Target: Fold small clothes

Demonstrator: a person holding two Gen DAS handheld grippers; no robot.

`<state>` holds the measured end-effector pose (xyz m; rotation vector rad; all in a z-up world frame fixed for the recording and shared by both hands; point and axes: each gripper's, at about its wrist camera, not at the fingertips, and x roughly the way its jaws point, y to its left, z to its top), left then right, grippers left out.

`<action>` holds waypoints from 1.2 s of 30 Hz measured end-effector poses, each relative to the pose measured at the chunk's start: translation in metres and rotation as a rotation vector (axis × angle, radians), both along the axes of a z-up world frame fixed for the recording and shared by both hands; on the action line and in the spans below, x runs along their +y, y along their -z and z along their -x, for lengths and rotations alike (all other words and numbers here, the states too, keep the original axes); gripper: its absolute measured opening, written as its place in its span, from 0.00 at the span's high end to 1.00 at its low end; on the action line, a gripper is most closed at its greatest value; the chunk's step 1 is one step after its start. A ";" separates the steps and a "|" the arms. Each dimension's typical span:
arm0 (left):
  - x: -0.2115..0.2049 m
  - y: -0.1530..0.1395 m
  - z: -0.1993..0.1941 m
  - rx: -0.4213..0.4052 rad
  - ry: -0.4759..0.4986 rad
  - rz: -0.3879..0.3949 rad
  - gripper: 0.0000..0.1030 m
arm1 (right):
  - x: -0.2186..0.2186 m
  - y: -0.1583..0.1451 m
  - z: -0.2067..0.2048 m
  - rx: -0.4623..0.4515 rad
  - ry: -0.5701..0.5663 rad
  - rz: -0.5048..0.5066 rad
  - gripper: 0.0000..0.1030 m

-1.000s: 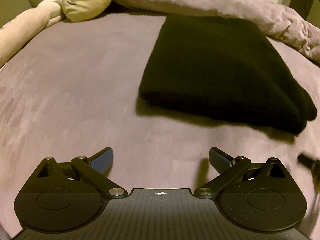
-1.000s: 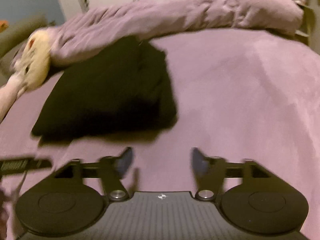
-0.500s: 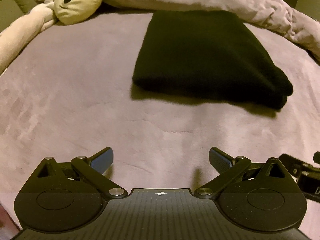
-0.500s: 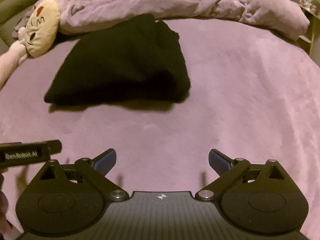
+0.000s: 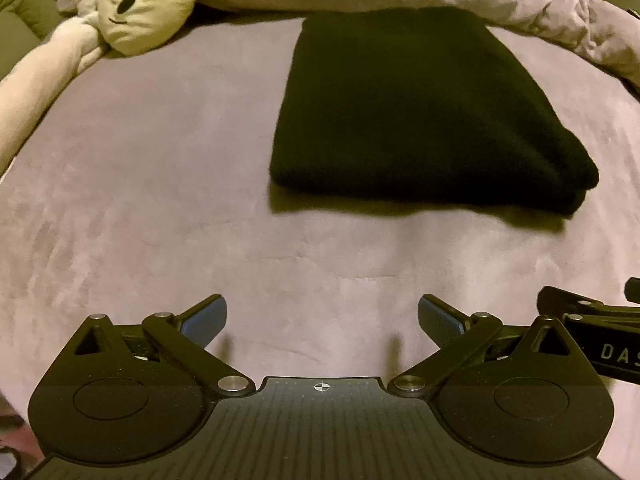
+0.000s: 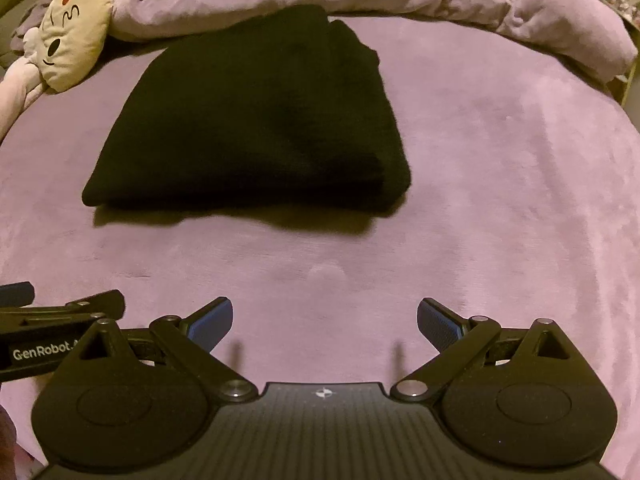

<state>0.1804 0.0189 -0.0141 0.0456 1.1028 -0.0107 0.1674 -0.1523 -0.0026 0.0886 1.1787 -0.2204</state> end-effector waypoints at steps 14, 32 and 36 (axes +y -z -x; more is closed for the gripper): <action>0.004 0.001 -0.010 0.023 -0.012 0.013 0.00 | 0.002 0.004 -0.010 0.008 -0.017 0.027 0.04; 0.007 0.002 -0.016 0.028 -0.011 0.009 0.00 | -0.002 0.001 -0.010 -0.010 -0.006 0.006 0.04; 0.008 0.002 -0.016 0.023 -0.012 0.013 0.00 | -0.001 0.000 -0.011 -0.015 -0.014 0.007 0.04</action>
